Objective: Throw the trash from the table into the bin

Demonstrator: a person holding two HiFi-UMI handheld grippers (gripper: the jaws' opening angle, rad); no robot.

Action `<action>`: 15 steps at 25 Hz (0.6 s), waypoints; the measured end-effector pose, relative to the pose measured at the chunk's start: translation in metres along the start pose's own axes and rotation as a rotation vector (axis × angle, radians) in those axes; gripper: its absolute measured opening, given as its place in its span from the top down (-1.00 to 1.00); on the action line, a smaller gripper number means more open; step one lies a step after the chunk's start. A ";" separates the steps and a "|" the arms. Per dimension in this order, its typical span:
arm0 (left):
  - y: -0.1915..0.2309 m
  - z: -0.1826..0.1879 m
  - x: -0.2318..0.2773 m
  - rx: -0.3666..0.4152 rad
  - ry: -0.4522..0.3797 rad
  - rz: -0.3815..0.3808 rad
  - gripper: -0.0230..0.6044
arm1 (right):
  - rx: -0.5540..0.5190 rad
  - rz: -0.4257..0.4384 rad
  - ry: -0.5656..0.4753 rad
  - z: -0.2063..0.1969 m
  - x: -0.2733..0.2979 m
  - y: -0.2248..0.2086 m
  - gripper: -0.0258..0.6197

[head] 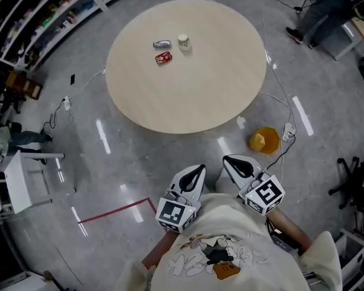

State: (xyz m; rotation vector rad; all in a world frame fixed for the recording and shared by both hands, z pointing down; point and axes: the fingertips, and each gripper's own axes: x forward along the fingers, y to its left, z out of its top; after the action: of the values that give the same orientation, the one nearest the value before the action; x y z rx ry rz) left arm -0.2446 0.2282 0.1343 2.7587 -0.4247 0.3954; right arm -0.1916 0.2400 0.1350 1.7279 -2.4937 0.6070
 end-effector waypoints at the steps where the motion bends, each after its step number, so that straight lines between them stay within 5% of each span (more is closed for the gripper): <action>1: 0.001 0.001 0.000 -0.004 -0.004 0.002 0.91 | -0.003 -0.002 -0.003 0.001 -0.001 0.001 0.92; 15: -0.008 -0.005 0.015 -0.052 0.021 0.077 0.92 | 0.040 -0.042 -0.008 -0.014 -0.039 -0.041 0.89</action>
State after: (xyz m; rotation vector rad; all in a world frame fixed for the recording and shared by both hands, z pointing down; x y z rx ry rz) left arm -0.2296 0.2339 0.1417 2.6913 -0.5296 0.4251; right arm -0.1421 0.2676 0.1500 1.7943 -2.4604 0.6521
